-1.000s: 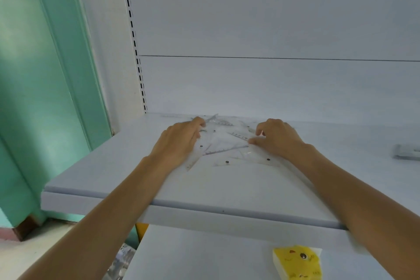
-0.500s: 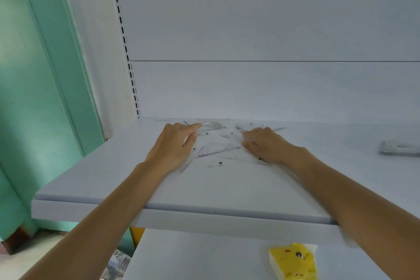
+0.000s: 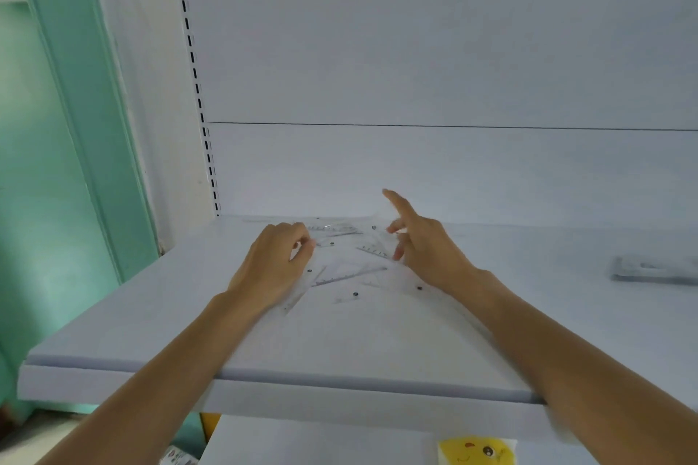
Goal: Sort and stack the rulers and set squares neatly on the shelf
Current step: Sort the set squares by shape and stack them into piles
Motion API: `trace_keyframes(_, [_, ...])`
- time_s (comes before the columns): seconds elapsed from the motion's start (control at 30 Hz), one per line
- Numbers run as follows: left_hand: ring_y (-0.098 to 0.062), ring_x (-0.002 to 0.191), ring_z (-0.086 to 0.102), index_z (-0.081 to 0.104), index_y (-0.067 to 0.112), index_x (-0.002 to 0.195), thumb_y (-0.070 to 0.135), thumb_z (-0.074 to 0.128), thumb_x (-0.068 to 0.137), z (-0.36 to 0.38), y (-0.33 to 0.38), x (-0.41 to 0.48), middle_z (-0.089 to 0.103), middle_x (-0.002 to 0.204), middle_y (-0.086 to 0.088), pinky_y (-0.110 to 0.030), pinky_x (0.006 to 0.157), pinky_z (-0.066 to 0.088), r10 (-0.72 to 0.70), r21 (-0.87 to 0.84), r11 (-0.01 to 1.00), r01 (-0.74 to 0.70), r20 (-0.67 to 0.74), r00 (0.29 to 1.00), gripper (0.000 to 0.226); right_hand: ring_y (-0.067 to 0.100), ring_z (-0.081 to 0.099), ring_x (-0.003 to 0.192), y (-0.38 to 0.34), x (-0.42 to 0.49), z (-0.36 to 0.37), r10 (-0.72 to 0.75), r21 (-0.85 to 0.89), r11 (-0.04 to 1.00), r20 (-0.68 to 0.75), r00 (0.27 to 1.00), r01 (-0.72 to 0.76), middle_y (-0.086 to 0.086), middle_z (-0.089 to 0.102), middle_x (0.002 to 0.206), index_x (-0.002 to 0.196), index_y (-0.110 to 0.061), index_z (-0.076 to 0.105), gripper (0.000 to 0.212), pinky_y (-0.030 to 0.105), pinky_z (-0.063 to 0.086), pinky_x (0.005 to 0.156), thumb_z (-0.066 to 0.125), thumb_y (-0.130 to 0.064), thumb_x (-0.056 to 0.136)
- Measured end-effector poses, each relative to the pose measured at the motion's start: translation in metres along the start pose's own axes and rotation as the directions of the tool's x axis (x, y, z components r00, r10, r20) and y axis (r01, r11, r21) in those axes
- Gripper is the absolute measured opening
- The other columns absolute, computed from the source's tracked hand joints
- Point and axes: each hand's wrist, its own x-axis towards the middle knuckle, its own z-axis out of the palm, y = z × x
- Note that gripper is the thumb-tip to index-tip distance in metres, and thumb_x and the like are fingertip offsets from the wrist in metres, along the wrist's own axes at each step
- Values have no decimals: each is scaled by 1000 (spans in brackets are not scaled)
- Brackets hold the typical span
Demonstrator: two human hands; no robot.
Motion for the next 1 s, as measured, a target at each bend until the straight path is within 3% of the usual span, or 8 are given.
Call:
trace_keyframes(0.1, [-18,95,53,62,13,84,23,50,92,3,6,1,59,97,1,-26,78,38,20,14,1000,-21,57,998,17,15,52,86,3,2,-2,-5,-17,1000,-89,996,3,5,49,112,142,-27,30,58,26,42,78,34,1,91])
trace_keyframes(0.27, [-23,111,55,71,10,103,14,56,88,-3,13,7,55,130,-3,-29,97,40,0,30,1000,-3,87,996,21,8,44,84,25,-8,-20,58,-133,989,-43,997,-64,1,52,112,137,-27,37,62,24,39,79,64,-17,83])
trace_keyframes(0.43, [-22,92,61,68,-4,82,13,60,87,4,38,13,52,93,4,-33,89,47,21,57,998,-29,143,990,20,11,48,80,51,-44,-50,166,-104,980,-60,984,-171,-6,54,114,142,-25,24,71,32,46,86,65,-26,84])
trace_keyframes(0.6, [-24,86,57,65,-2,79,13,54,90,45,100,28,48,79,0,-27,72,33,88,-10,996,-88,146,985,21,17,56,101,82,-79,-101,159,-264,949,-81,984,-175,-3,47,130,140,-21,30,61,34,46,88,60,-31,88])
trace_keyframes(0.7, [-29,107,56,68,1,94,6,49,91,80,153,40,59,102,-10,-25,79,32,156,-68,987,-148,131,979,20,17,53,104,115,-109,-144,146,-357,916,-134,980,-185,-1,39,129,145,-20,25,63,34,47,87,56,-31,90])
trace_keyframes(0.83, [-18,88,51,68,-4,96,5,55,88,128,233,50,45,93,-2,-18,70,27,189,-154,972,-176,74,979,18,15,43,119,171,-151,-208,162,-397,893,-157,974,-213,-2,42,133,146,-18,24,61,31,40,95,53,-26,92])
trace_keyframes(0.93, [-17,108,54,71,4,101,8,59,86,162,288,50,58,116,-6,-11,80,28,183,-223,962,-158,99,978,19,18,36,129,216,-175,-256,182,-419,873,-194,964,-249,0,41,142,145,-15,28,57,31,33,103,51,-23,93])
trace_keyframes(1.0, [-13,105,56,71,10,102,11,63,85,180,316,47,56,126,-7,-8,80,28,176,-262,954,-145,102,979,19,19,36,130,244,-187,-279,189,-405,873,-231,954,-271,1,40,144,143,-15,31,54,32,31,106,51,-21,93])
